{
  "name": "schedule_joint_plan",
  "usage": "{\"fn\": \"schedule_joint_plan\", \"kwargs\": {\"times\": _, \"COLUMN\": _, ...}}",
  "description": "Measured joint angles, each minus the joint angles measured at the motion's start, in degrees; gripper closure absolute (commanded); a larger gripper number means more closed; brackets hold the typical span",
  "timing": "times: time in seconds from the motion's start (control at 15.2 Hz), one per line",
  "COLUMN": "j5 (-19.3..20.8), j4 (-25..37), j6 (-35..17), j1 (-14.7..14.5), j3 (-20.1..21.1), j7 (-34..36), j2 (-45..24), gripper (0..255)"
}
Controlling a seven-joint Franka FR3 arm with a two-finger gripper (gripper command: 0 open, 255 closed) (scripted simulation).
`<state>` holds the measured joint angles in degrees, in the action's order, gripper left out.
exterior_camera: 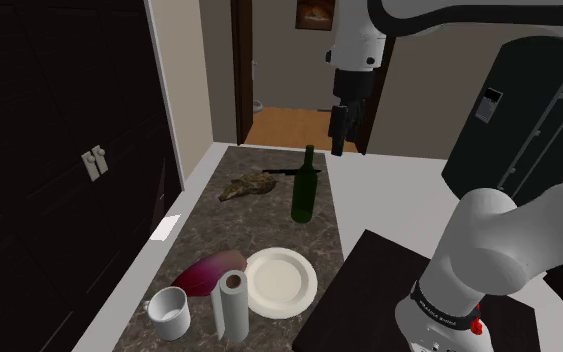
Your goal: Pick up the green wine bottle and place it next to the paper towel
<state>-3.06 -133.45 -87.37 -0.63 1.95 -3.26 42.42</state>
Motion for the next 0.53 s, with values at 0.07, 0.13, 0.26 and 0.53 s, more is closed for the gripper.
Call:
{"fn": "schedule_joint_plan", "kwargs": {"times": 0.07, "j5": 0.0, "j4": 0.0, "j6": 0.0, "j1": 0.0, "j3": 0.0, "j7": 0.0, "j2": 0.0, "gripper": 0}}
{"fn": "schedule_joint_plan", "kwargs": {"times": 0.13, "j5": 0.2, "j4": 0.0, "j6": -0.5, "j1": 0.2, "j3": -0.3, "j7": -0.3, "j2": -0.6, "gripper": 0}}
{"fn": "schedule_joint_plan", "kwargs": {"times": 0.26, "j5": 1.0, "j4": 0.7, "j6": -2.4, "j1": 0.8, "j3": -1.3, "j7": -1.3, "j2": -3.3, "gripper": 0}}
{"fn": "schedule_joint_plan", "kwargs": {"times": 0.53, "j5": 2.8, "j4": 2.5, "j6": -6.8, "j1": 2.3, "j3": -4.3, "j7": -4.3, "j2": -10.0, "gripper": 0}}
